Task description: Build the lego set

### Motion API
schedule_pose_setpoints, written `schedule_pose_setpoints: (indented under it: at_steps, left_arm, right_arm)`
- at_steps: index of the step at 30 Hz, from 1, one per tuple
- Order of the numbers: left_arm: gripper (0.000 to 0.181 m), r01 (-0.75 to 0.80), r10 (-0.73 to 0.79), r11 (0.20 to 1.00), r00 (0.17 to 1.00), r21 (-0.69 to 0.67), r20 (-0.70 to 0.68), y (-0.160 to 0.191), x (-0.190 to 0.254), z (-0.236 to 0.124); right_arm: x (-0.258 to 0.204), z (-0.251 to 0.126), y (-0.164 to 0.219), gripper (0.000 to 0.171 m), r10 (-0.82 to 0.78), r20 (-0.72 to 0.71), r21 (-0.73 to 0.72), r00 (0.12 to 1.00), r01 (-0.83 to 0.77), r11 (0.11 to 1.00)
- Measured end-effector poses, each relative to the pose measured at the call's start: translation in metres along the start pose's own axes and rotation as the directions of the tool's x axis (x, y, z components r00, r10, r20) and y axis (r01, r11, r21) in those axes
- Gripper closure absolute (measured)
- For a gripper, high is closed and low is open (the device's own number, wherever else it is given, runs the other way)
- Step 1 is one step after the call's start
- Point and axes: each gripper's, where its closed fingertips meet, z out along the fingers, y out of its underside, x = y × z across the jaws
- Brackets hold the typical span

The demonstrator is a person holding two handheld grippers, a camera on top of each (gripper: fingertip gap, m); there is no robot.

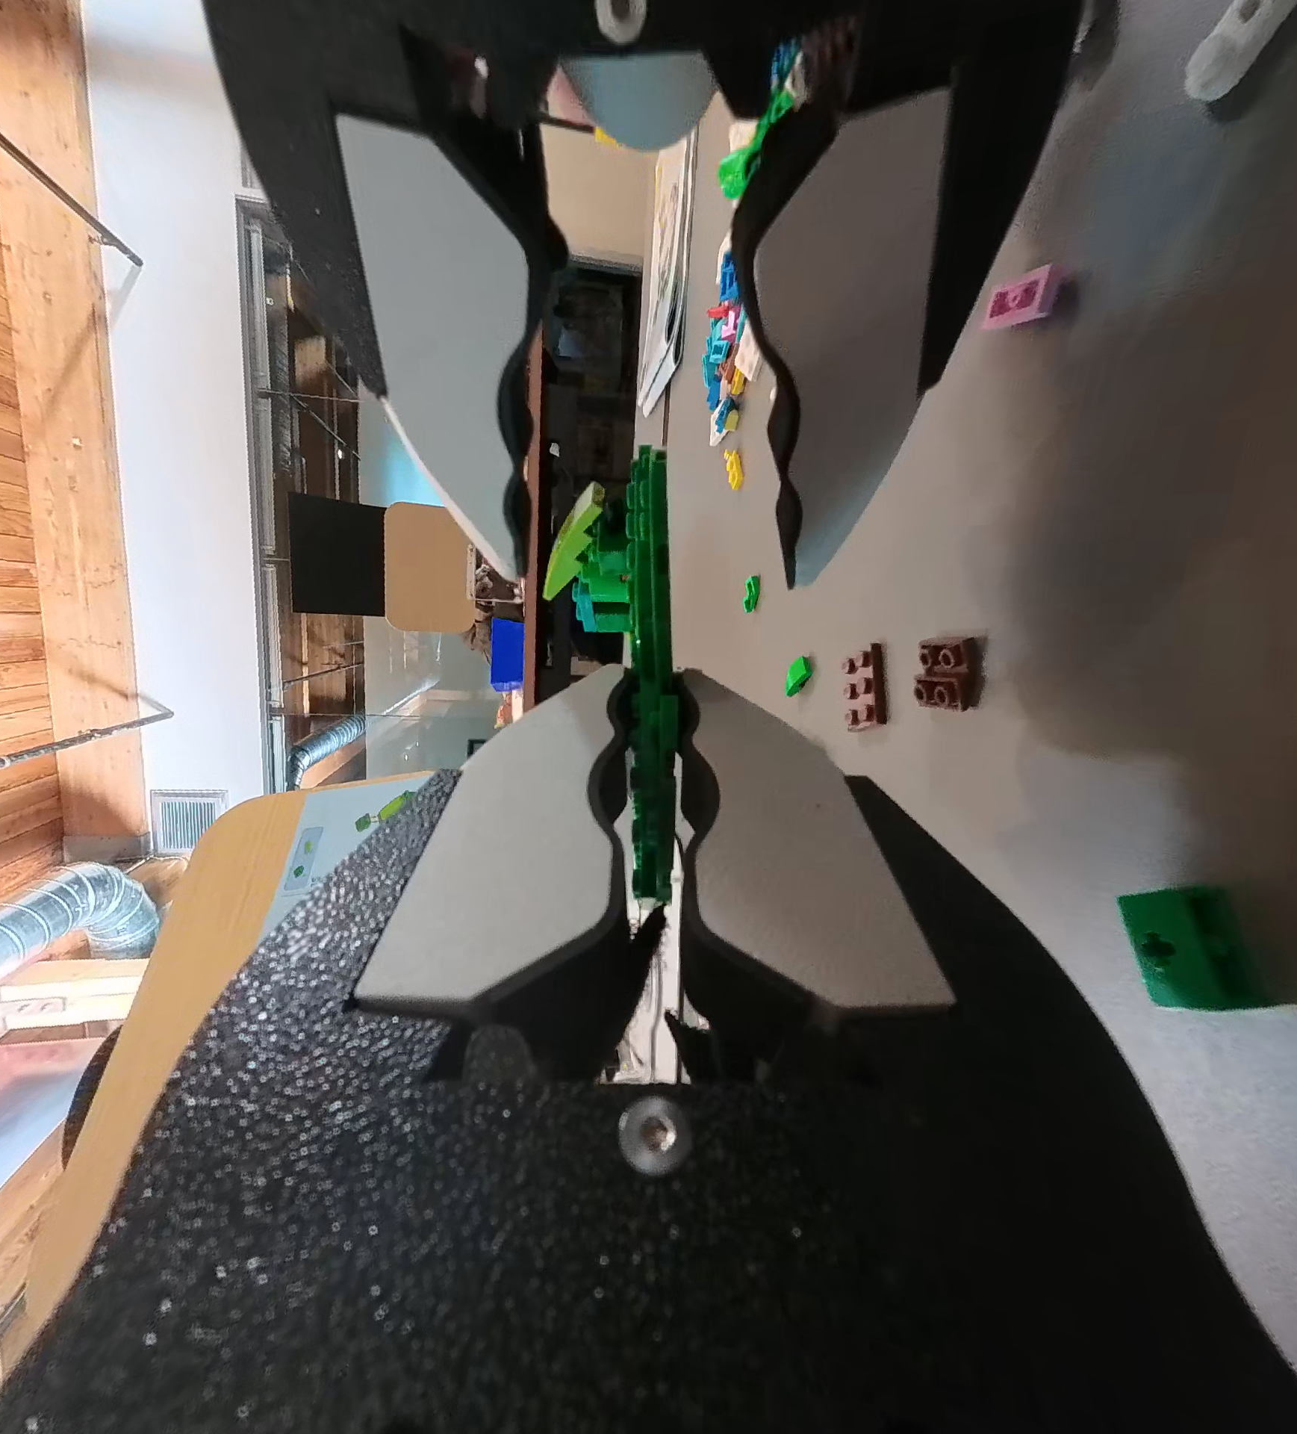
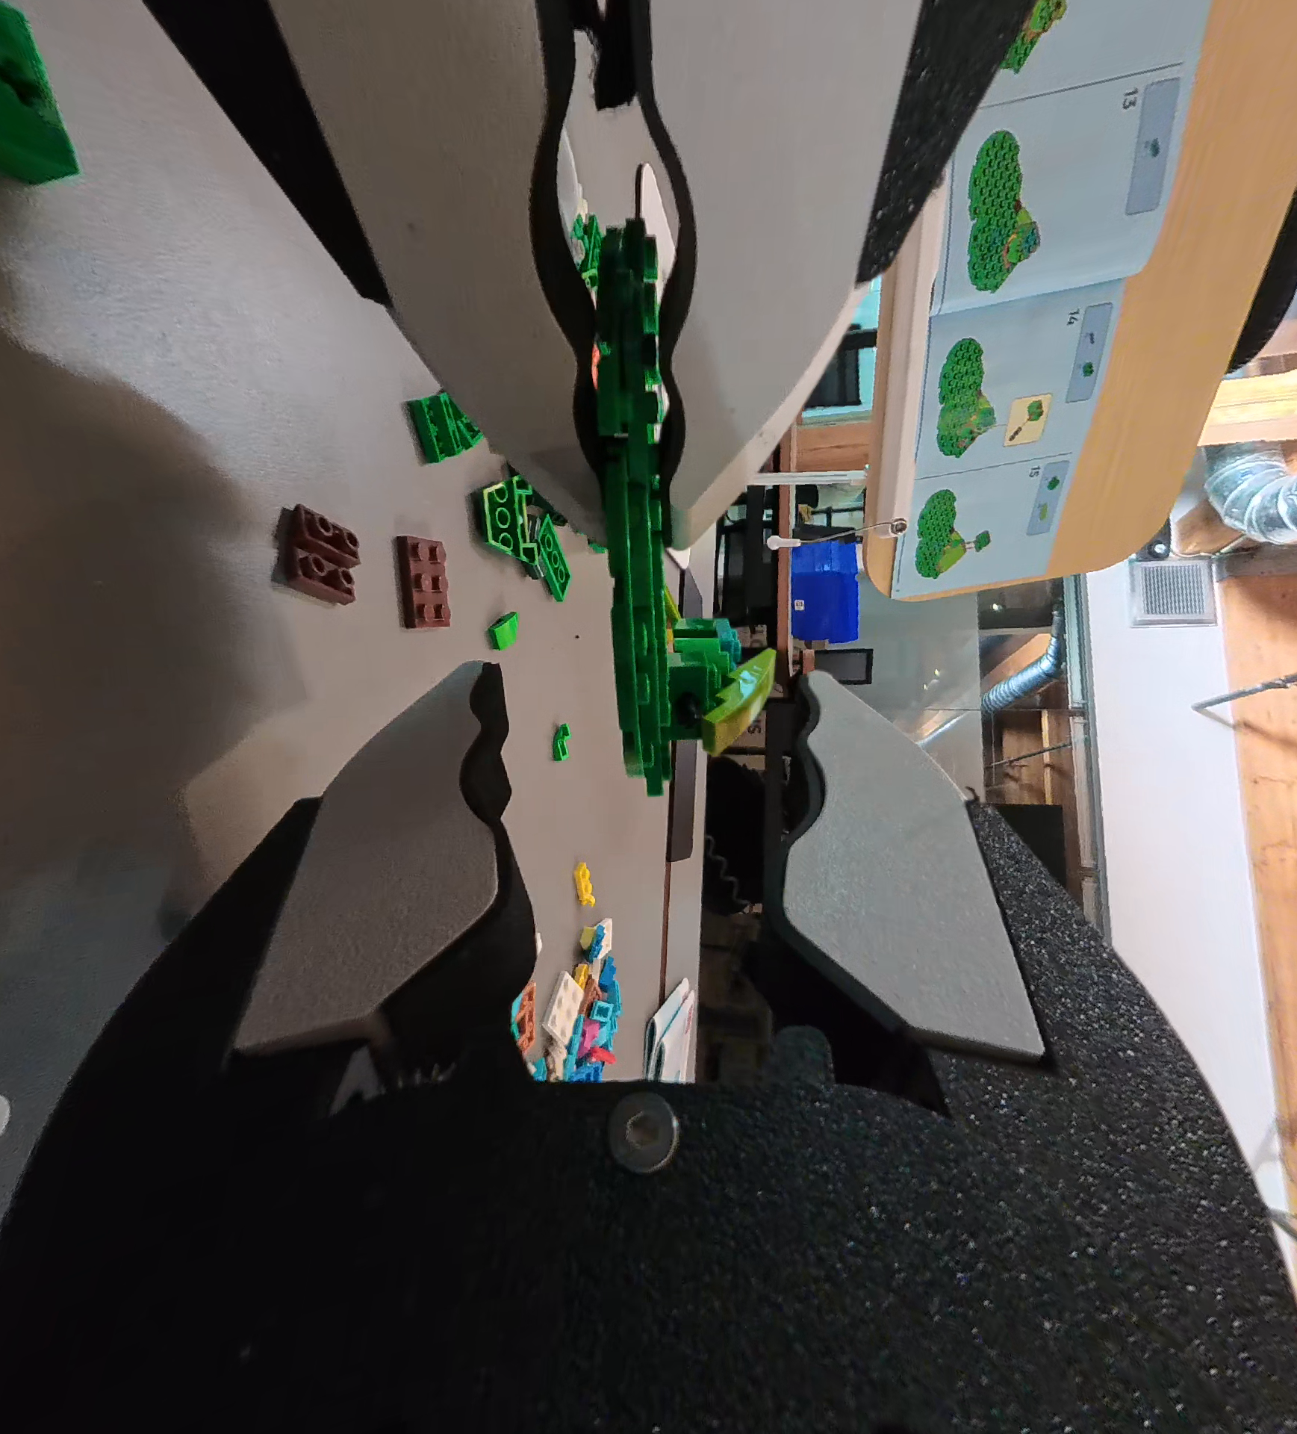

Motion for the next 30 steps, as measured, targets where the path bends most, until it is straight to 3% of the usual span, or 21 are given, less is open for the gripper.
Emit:
schedule_pose_setpoints:
  at_steps: [11, 22, 30]
  left_arm:
    - [0.174, -0.047, 0.047, 0.999, 0.999, 0.025, 0.004, -0.007, 0.003, -0.002]
    - [0.174, -0.025, 0.025, 1.0, 1.0, 0.014, -0.007, -0.004, 0.003, -0.001]
    - [0.174, -0.018, 0.018, 1.0, 1.0, 0.024, -0.004, -0.005, 0.002, -0.001]
  right_arm:
    - [0.002, -0.002, -0.004, 0.133, 0.064, 0.031, 0.029, 0.997, -0.065, 0.997]
    - [0.005, -0.001, 0.006, 0.138, 0.039, -0.012, -0.106, 0.999, -0.04, 0.994]
    - [0.001, -0.005, 0.004, 0.135, 0.179, 0.053, -0.093, 0.982, -0.174, 0.98]
